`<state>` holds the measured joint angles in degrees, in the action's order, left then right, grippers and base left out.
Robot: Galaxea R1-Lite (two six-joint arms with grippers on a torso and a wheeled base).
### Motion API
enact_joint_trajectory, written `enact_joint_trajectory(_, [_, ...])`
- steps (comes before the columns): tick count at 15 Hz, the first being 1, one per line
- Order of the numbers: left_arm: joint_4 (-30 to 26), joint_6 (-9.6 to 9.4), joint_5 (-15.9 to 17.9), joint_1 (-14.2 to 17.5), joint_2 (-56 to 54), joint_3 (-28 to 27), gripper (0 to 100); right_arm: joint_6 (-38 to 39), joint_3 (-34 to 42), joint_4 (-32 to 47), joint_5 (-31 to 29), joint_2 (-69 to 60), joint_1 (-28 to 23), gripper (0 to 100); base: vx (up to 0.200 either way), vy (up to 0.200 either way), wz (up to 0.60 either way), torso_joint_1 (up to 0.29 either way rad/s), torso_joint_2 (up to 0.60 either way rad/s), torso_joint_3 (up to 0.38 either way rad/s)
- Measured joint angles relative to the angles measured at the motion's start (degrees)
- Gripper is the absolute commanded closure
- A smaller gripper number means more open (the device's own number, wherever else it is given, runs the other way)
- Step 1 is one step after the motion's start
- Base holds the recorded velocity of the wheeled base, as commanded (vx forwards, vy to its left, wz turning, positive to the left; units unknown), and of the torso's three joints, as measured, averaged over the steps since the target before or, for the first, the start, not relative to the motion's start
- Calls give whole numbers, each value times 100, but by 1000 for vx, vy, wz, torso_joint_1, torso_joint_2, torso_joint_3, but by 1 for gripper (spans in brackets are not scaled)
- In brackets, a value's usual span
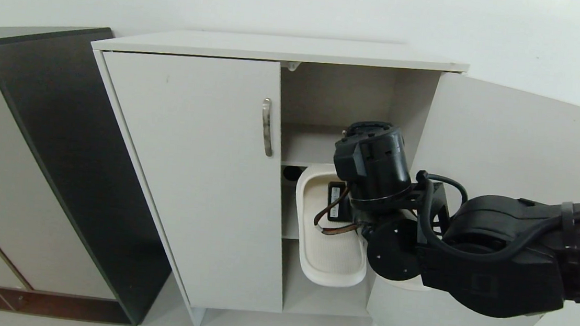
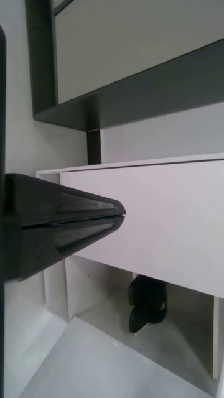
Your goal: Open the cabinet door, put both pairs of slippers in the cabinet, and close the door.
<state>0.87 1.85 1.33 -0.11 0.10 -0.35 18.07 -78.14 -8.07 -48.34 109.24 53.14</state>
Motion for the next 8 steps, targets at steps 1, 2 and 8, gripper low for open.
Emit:
enact_joint_trajectory(1, [0,2,0,0,0,0,100,2,4,0,0,0,0,100,200,0,0,-2,2,2])
enact_joint_trajectory(2, [0,2,0,0,0,0,100,5,4,0,0,0,0,100,200,0,0,2,7,7])
enact_joint_trajectory(8, [0,-2,0,0,0,0,100,-4,-2,-62,0,0,5,100,200,0,0,3,2,9])
